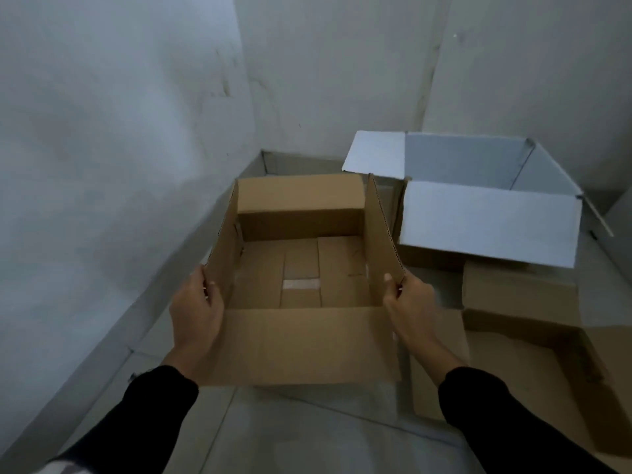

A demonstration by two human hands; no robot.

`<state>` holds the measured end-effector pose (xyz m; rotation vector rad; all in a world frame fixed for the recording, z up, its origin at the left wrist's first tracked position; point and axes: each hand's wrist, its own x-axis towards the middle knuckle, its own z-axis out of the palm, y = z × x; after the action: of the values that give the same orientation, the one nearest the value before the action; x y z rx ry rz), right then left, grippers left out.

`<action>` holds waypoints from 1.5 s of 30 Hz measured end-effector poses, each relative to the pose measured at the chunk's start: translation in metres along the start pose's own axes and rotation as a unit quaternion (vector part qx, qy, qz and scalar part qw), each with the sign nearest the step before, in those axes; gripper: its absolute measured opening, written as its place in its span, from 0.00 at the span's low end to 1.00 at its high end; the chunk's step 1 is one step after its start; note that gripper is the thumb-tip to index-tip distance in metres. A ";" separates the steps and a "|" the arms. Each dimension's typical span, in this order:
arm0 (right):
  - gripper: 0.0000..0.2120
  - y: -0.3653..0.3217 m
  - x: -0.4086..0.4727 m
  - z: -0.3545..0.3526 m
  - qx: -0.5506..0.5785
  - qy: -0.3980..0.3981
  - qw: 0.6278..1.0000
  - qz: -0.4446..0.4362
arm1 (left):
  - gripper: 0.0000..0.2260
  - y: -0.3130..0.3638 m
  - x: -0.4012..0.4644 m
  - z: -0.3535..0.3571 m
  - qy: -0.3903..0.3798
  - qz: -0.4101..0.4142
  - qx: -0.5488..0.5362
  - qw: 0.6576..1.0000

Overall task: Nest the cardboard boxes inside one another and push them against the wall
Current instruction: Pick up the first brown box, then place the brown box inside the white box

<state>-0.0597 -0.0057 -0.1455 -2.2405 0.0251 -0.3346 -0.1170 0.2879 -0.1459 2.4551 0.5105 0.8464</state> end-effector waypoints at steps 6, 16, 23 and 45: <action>0.10 -0.068 0.045 -0.028 0.038 -0.001 0.999 -0.022 | 0.06 0.041 0.057 -0.067 0.028 0.002 0.033 0.999; 0.11 -0.131 0.133 -0.048 0.078 0.061 0.994 -0.048 | 0.06 0.086 0.145 -0.081 0.019 0.024 0.003 1.000; 0.10 -0.093 0.220 -0.103 0.040 0.161 0.985 -0.056 | 0.07 0.173 0.191 -0.023 0.016 0.086 -0.055 0.995; 0.09 0.176 0.350 -0.222 -0.098 0.215 0.970 0.052 | 0.26 0.384 0.188 0.271 -0.165 0.148 -0.281 0.934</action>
<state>0.2400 -0.3323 -0.0649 -2.3073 0.4192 -0.7837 0.2689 -0.0192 -0.0308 2.0865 -0.2115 0.5657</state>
